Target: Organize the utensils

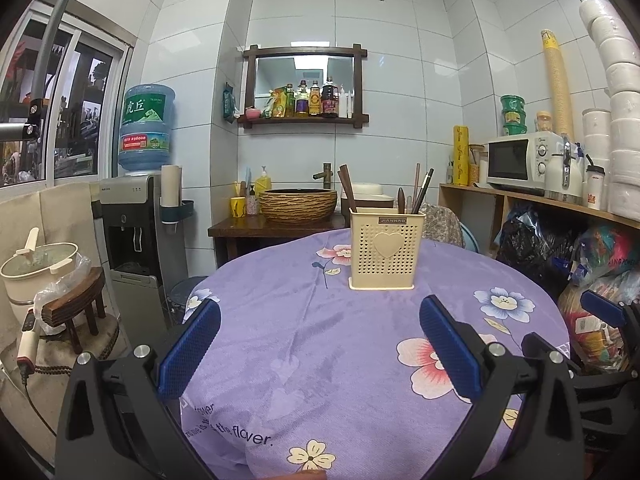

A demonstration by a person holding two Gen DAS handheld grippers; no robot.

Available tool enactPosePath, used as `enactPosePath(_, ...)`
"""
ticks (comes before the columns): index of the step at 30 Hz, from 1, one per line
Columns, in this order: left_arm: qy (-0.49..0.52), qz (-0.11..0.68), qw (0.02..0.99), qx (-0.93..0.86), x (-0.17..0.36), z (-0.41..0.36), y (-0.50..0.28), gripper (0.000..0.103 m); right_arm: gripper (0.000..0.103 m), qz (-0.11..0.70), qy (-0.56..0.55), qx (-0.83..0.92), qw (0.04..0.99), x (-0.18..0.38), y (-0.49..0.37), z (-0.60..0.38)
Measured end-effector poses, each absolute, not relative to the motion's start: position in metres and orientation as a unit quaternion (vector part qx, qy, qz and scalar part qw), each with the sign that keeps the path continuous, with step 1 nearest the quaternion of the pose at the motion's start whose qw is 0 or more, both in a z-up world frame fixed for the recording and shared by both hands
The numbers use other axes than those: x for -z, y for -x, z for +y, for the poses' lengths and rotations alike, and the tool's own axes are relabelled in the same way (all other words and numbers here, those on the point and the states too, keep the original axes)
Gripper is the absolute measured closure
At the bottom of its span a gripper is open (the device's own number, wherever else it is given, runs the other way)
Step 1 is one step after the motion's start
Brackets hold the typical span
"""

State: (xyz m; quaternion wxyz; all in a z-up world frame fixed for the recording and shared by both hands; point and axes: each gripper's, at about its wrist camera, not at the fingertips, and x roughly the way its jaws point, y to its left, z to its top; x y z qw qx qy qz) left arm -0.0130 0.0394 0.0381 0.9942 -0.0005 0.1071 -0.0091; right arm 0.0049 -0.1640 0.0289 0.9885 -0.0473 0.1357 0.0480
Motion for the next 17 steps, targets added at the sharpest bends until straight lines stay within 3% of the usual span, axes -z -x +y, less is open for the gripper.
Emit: enactPosePath(17, -0.003, 0.129, 0.992, 0.003, -0.038, 0.036, 0.001, 0.004, 0.006, 0.147, 0.039, -0.041, 0.987, -0.025, -0.01, -0.168)
